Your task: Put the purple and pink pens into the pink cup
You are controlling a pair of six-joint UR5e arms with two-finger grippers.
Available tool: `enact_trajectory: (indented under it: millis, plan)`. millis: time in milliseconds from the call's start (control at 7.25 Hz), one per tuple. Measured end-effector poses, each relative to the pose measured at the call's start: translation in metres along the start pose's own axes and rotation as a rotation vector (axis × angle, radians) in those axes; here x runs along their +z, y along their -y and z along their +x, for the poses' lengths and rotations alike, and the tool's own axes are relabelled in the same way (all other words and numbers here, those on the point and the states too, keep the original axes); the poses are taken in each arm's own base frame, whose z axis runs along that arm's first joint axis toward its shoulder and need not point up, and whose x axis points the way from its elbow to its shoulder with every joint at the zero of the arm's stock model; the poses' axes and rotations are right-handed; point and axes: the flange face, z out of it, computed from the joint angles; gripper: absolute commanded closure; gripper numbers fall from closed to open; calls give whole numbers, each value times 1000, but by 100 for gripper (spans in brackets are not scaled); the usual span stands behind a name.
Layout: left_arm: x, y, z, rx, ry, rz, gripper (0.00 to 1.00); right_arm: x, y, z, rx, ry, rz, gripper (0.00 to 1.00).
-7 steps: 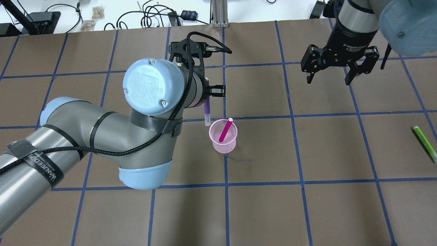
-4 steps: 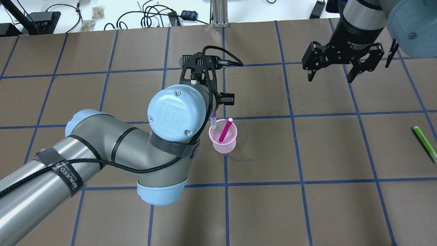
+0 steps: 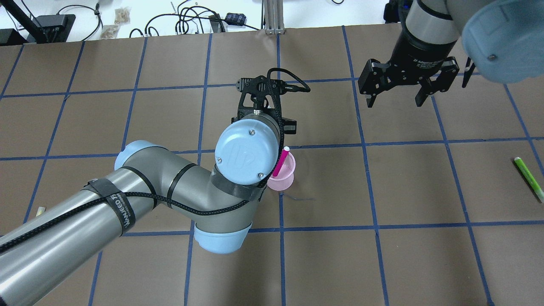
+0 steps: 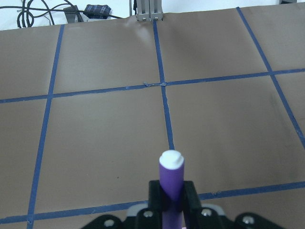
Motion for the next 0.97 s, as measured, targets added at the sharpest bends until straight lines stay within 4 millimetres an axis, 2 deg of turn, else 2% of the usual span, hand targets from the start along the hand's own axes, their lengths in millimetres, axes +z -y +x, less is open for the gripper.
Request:
enact_trajectory:
  millis: [276, 552, 828, 966]
  plan:
    - [22, -8, 7, 3, 5, 12, 100, -3, -2, 0, 8, -3, 7, 0]
    - [25, -20, 20, 26, -10, 19, 100, -3, -3, 0, 10, -9, 6, 0]
    - [30, -30, 25, 46, -13, 7, 99, -2, -4, 0, 10, -13, -2, 0]
    - [33, -34, 25, 47, -10, -2, 89, -2, -4, 0, 10, -13, -5, 0]
